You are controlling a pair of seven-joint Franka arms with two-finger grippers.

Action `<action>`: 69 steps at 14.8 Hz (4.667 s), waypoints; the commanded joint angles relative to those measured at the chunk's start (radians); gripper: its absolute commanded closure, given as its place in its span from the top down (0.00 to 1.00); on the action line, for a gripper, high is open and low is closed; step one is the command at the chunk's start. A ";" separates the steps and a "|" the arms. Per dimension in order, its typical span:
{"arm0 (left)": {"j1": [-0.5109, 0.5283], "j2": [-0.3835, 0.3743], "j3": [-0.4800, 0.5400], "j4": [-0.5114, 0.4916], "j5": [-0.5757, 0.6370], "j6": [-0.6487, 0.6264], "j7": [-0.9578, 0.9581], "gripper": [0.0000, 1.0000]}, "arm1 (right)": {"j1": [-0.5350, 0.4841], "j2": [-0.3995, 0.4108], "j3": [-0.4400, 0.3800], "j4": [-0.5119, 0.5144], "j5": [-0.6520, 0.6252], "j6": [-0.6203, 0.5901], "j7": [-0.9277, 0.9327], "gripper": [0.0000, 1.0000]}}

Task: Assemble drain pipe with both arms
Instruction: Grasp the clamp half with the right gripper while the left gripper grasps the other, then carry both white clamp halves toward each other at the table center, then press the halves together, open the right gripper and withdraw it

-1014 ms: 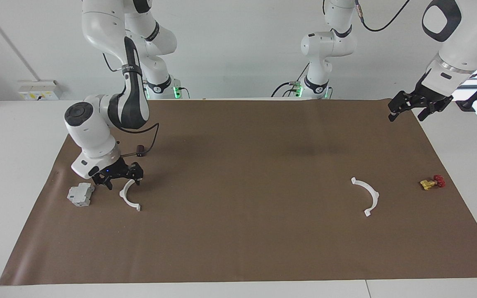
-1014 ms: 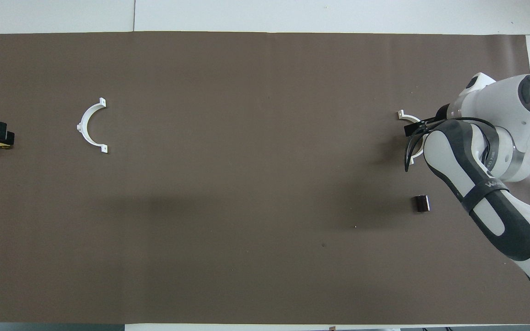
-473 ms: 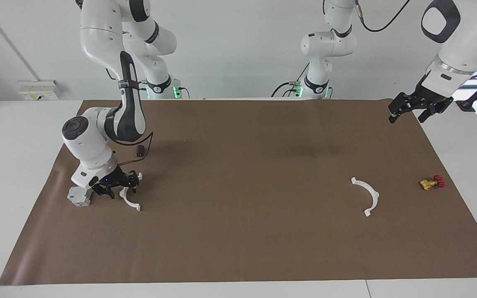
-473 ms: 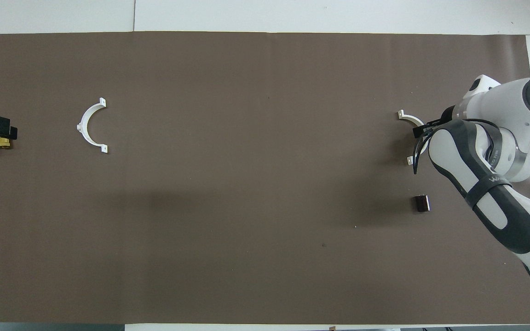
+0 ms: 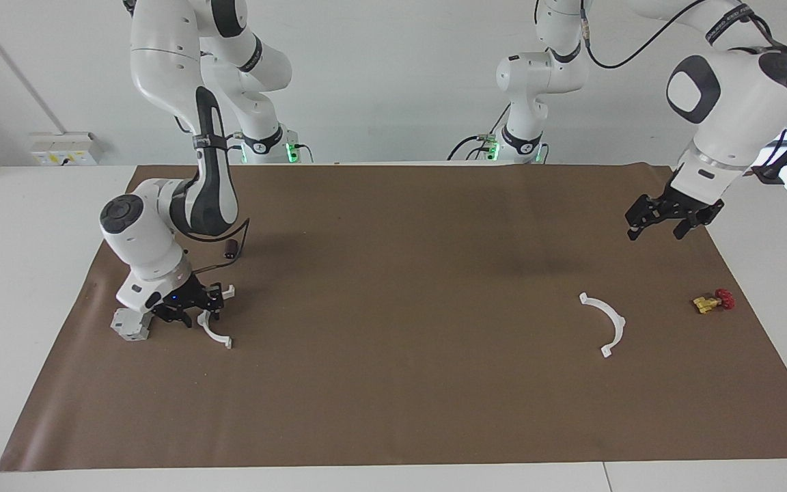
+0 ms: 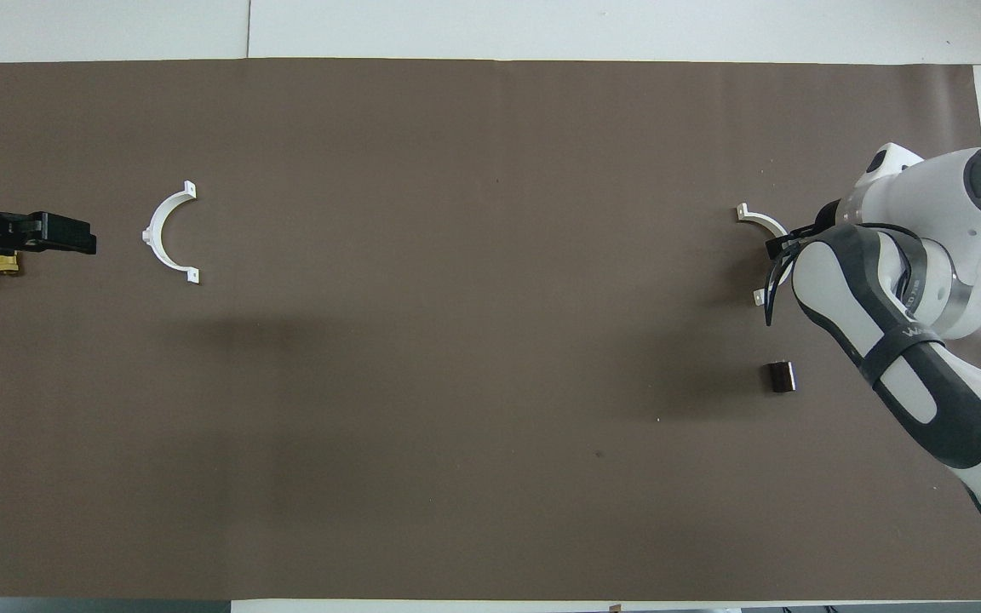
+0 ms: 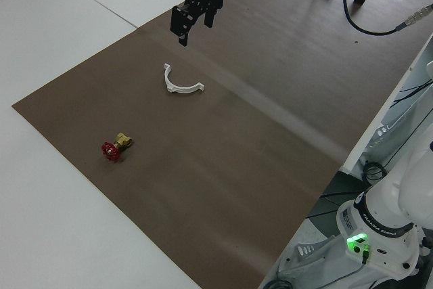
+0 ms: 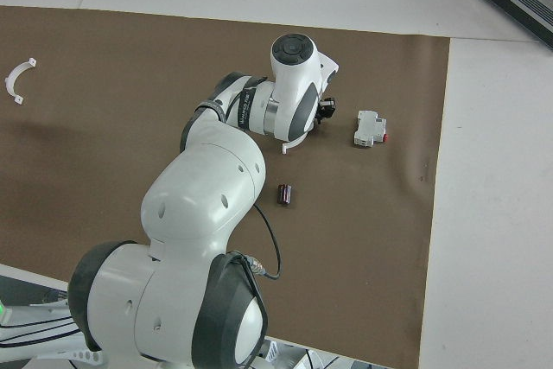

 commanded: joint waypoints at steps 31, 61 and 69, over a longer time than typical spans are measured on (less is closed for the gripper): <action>0.020 0.318 0.011 -0.098 0.019 0.506 -0.018 0.00 | 0.573 0.184 0.019 0.479 -0.075 -0.239 0.969 0.09; -0.466 0.313 0.014 0.054 0.160 0.288 -0.784 0.00 | 0.561 0.138 0.007 0.352 -0.085 -0.131 0.854 1.00; -0.570 0.376 0.013 0.048 0.169 0.384 -0.834 0.00 | 0.269 -0.138 0.007 0.355 -0.085 -0.472 0.568 1.00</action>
